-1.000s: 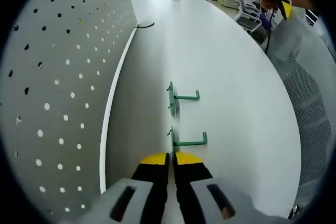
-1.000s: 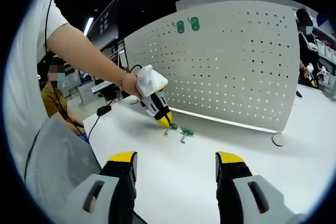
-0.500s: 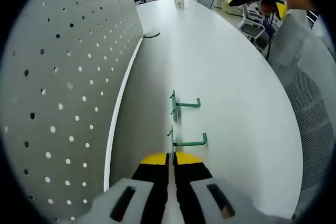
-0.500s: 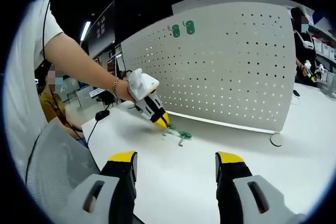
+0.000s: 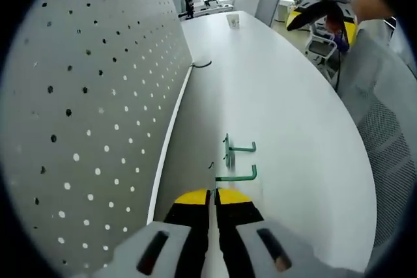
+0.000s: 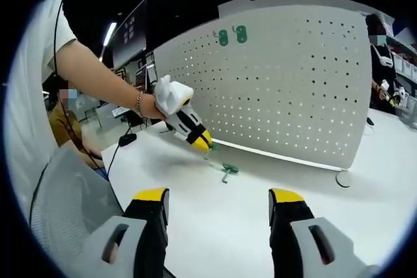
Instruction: Insert the hook assembly into the mounting plate slot until the hook locks in place.
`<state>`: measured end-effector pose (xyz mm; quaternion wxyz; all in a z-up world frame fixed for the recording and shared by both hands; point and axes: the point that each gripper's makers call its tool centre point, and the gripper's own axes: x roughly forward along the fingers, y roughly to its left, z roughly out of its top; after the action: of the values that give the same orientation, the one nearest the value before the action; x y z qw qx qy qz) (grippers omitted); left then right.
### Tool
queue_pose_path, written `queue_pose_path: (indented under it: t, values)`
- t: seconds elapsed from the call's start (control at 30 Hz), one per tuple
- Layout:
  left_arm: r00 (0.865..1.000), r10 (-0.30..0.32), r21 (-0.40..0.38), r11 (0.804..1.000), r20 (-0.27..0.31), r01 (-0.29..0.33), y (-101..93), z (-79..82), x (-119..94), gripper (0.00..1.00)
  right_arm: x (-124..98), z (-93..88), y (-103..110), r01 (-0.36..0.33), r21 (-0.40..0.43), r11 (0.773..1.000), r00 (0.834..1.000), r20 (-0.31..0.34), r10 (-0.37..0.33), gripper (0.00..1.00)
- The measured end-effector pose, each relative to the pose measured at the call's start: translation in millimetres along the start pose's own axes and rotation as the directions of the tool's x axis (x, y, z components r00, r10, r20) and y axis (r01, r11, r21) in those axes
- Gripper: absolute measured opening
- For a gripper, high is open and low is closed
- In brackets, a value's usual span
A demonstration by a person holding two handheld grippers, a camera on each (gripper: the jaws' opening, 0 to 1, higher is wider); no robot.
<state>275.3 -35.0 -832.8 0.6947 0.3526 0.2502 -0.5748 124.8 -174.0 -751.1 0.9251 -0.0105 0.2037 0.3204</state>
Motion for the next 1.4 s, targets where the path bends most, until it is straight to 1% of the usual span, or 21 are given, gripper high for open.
queue_pose_path:
  t: [0.13, 0.3, 0.5, 0.57, 0.63, 0.73, 0.77, 0.83, 0.9, 1.17, 1.4]
  values:
    - [1.000, 0.020, 0.003, 1.000, 0.023, -0.020, -0.1, 5.8, -5, 0.03, 1, 0.0, 0, 0.002, -0.003, 1.000, 1.000, -0.003, -0.003, 0.63]
    - [0.998, 0.044, 0.005, 0.999, 0.047, -0.045, -1.0, 11.4, -11, 0.03, 1, 2.8, -1, 0.004, -0.007, 1.000, 1.000, 0.004, -0.004, 0.64]
    - [0.994, 0.080, -0.018, 0.997, 0.077, -0.079, -1.5, 14.8, -19, 0.03, 1, 6.1, 0, 0.007, 0.004, 1.000, 1.000, 0.015, -0.007, 0.66]
    - [0.991, 0.093, -0.028, 0.995, 0.100, -0.091, -2.2, 18.5, -23, 0.03, 1, 6.8, 0, 0.007, 0.007, 1.000, 1.000, 0.019, -0.007, 0.66]
    - [0.989, 0.103, -0.041, 0.994, 0.104, -0.099, -2.7, 19.4, -26, 0.03, 0, 8.3, 1, 0.005, 0.009, 1.000, 1.000, 0.024, -0.006, 0.66]
    - [0.986, 0.111, -0.062, 0.993, 0.127, -0.104, -3.7, 23.6, -31, 0.03, 0, 10.0, 2, 0.004, 0.024, 1.000, 0.999, 0.033, -0.004, 0.65]
    - [0.983, 0.119, -0.068, 0.992, 0.143, -0.110, -3.9, 26.7, -33, 0.03, 0, 11.4, 2, 0.005, 0.026, 1.000, 0.999, 0.037, -0.006, 0.65]
    - [0.980, 0.128, -0.082, 0.990, 0.151, -0.117, -3.3, 27.9, -36, 0.03, 0, 13.8, 3, 0.005, 0.027, 1.000, 0.999, 0.046, -0.006, 0.65]
    - [0.974, 0.137, -0.098, 0.988, 0.178, -0.121, -3.9, 32.7, -40, 0.03, 0, 15.1, 4, 0.003, 0.030, 1.000, 0.999, 0.050, -0.004, 0.65]
    - [0.958, 0.180, -0.106, 0.982, 0.223, -0.159, -6.5, 45.4, -53, 0.03, 1, 19.2, 6, 0.001, 0.036, 0.999, 0.998, 0.066, -0.004, 0.65]
    - [0.938, 0.219, -0.134, 0.973, 0.268, -0.189, -8.1, 56.1, -68, 0.03, 1, 23.5, 8, 0.000, 0.037, 0.999, 0.997, 0.081, -0.003, 0.65]
